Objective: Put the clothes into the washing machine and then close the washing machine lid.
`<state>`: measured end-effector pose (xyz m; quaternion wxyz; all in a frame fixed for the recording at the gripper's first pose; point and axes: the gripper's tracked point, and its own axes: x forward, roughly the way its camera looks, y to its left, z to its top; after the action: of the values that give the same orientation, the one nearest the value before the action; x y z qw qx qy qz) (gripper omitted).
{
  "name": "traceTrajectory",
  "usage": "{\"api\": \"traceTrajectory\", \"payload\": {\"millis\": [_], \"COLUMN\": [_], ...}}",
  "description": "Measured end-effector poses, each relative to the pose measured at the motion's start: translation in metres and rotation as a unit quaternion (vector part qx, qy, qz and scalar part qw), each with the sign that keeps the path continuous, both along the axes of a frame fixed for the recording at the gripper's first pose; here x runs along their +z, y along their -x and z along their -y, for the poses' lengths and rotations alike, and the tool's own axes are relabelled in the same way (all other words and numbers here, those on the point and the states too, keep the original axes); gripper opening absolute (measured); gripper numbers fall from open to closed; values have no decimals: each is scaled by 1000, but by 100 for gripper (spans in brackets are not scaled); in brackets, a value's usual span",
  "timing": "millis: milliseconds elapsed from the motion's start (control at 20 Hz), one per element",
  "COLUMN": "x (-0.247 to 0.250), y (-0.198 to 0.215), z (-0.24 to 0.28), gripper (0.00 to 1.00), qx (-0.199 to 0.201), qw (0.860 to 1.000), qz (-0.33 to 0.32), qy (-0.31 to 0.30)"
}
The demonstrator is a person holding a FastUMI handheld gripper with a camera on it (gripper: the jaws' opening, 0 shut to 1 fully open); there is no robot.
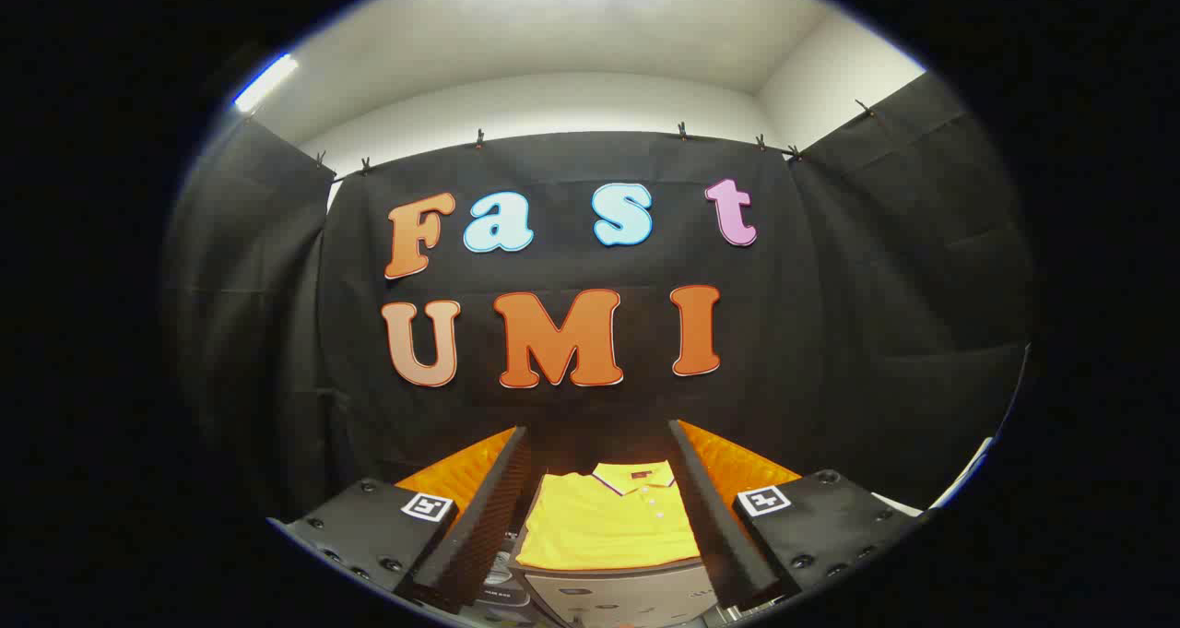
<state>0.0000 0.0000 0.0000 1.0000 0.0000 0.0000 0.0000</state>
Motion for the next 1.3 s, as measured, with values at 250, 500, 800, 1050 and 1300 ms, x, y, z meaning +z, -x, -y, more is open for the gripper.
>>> {"api": "traceTrajectory", "payload": {"millis": [250,500,800,1050,1300], "x": [1,4,5,5,5], "y": [-6,-13,-19,-23,-30], "z": [11,9,3,6,13], "gripper": [96,96,96,96,96], "qx": [-8,-4,3,3,3], "qw": [1000,1000,1000,1000,1000], "qz": [1,0,-1,2,1], "qy": [3,10,19,16,21]}}
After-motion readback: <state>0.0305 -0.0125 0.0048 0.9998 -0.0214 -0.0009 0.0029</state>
